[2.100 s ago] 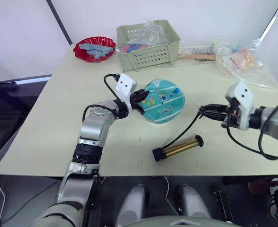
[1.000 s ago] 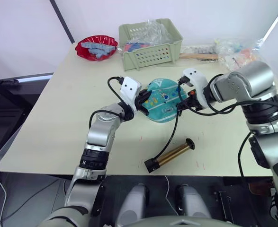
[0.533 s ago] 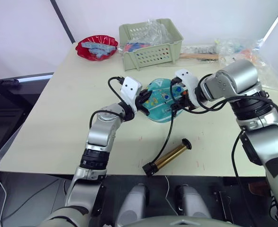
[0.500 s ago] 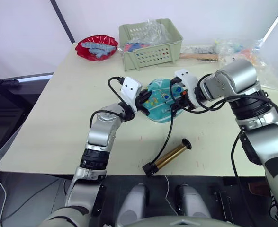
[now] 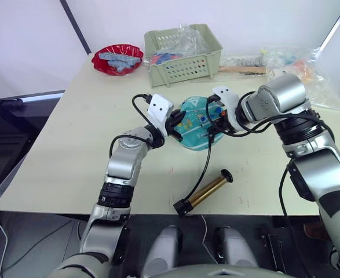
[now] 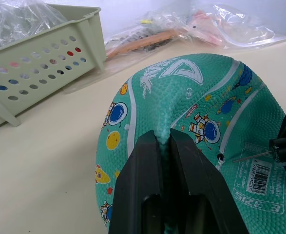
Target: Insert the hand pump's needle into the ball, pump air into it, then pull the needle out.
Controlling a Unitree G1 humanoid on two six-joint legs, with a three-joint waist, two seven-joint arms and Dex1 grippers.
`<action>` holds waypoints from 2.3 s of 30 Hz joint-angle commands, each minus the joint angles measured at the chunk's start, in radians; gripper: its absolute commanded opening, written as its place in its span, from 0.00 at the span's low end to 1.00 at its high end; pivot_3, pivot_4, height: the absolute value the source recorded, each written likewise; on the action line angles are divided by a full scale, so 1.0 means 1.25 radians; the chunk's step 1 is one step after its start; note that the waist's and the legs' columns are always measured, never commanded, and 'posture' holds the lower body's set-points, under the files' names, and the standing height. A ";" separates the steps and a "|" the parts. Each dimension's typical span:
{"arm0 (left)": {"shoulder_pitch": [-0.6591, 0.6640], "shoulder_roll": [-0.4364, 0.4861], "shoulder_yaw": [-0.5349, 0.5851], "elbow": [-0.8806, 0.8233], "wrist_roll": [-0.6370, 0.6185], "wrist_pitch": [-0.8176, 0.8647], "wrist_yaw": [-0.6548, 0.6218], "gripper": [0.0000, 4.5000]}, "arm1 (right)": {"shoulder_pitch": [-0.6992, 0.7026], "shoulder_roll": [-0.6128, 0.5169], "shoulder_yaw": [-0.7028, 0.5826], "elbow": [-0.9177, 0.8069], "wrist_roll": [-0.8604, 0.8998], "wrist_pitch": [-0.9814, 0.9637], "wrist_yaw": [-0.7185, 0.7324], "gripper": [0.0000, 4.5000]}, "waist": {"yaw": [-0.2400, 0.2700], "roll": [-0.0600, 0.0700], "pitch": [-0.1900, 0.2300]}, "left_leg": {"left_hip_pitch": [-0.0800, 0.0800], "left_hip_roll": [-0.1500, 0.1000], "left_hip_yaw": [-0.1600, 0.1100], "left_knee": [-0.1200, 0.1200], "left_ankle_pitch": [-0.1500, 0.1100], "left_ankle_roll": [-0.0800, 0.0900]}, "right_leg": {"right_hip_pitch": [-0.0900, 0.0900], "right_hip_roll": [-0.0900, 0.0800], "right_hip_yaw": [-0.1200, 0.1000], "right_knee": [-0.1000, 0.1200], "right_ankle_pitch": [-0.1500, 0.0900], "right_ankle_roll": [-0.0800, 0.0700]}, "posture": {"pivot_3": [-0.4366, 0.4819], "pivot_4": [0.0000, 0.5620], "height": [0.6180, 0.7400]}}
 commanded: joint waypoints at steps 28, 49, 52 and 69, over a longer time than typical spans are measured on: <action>0.017 -0.016 -0.045 0.034 0.011 -0.011 -0.016 0.01 | -0.063 -0.006 -0.028 0.014 -0.026 -0.044 -0.001 0.07 | 0.000 0.000 0.000 | 0.000 0.000 0.000 0.000 0.000 0.000 | 0.000 0.000 0.000 0.000 0.000 0.000 | 0.48 0.27 1.00; 0.019 -0.028 -0.021 0.036 -0.001 0.003 -0.004 0.01 | 0.006 0.002 0.041 -0.009 -0.053 -0.048 0.006 0.07 | 0.002 0.002 -0.001 | 0.000 0.000 -0.001 0.000 0.000 0.000 | 0.000 0.000 -0.001 0.000 0.000 0.000 | 0.48 0.27 1.00; 0.020 -0.030 -0.017 0.037 -0.002 0.006 -0.002 0.01 | 0.009 0.002 0.041 -0.011 -0.055 -0.044 0.005 0.07 | 0.002 0.002 -0.001 | 0.000 0.000 -0.001 0.000 0.000 0.000 | 0.000 0.000 -0.001 0.000 0.000 0.000 | 0.48 0.27 1.00; 0.020 -0.034 -0.003 0.051 -0.006 0.008 0.007 0.01 | 0.021 -0.021 0.061 -0.001 -0.067 -0.040 0.019 0.07 | 0.003 0.004 -0.002 | 0.000 -0.001 -0.002 0.000 0.000 0.000 | 0.001 0.000 -0.001 0.000 0.000 0.000 | 0.48 0.27 1.00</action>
